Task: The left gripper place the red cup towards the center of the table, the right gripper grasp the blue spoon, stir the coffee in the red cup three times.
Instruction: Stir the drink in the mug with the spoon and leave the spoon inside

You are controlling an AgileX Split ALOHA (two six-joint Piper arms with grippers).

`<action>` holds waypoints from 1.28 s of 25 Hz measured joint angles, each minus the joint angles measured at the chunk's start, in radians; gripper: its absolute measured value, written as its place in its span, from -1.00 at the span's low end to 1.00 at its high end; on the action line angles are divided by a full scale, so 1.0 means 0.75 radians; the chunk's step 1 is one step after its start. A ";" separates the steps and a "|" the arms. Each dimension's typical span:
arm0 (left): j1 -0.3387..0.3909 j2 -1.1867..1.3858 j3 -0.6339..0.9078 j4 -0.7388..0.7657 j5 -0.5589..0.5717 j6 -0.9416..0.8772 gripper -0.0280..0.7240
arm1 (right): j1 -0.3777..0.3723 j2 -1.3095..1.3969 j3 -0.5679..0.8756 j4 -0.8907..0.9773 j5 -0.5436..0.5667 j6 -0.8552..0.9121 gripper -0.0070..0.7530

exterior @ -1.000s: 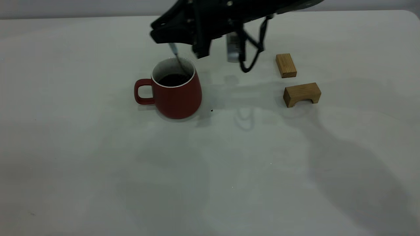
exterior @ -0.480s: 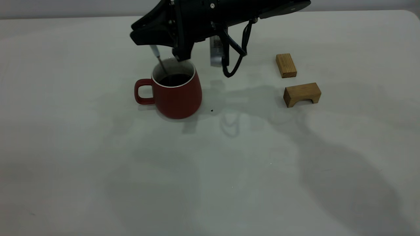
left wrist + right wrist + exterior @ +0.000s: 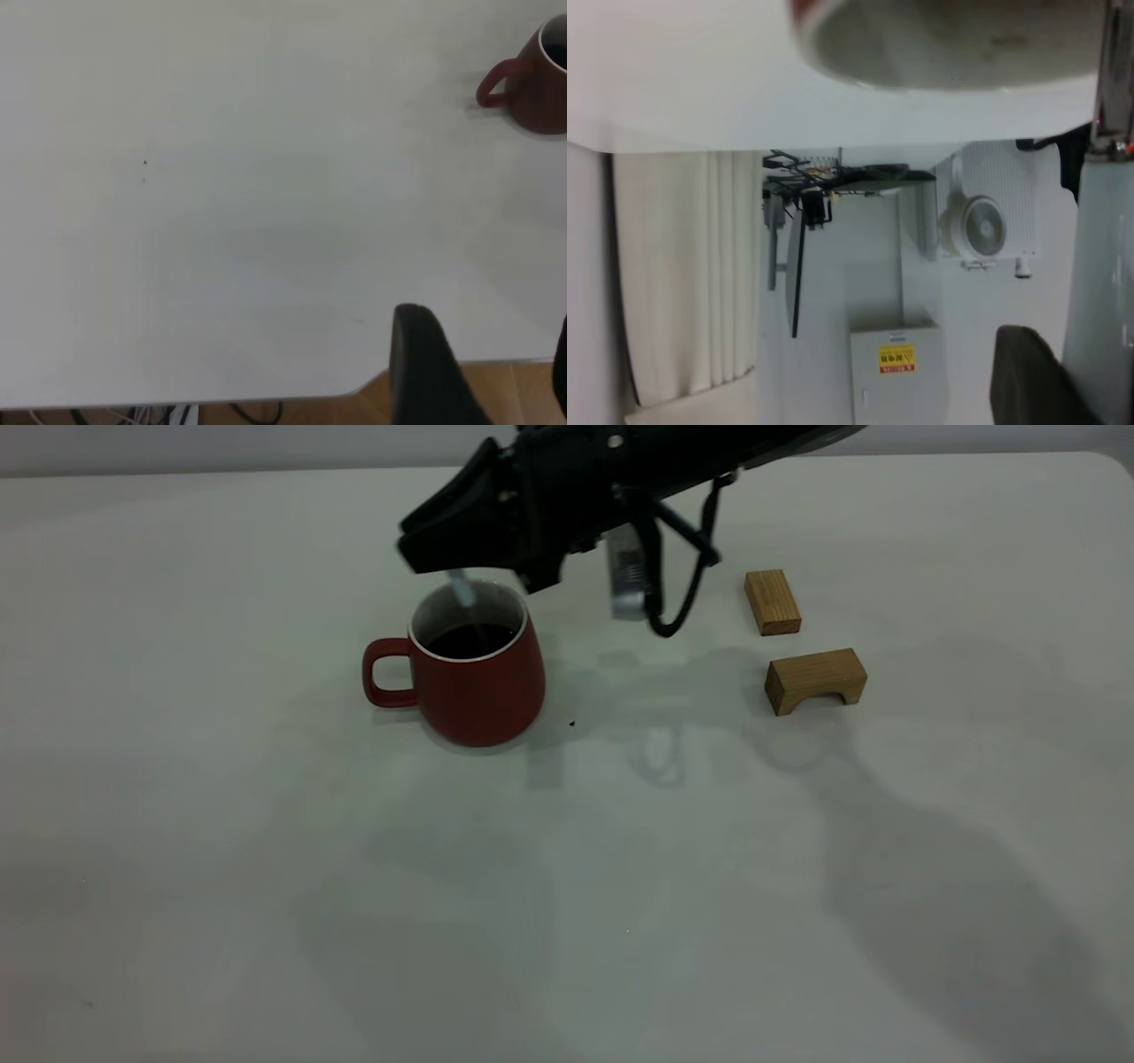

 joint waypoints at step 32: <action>0.000 0.000 0.000 0.000 0.000 0.000 0.20 | 0.006 0.012 -0.006 -0.011 0.024 -0.222 0.20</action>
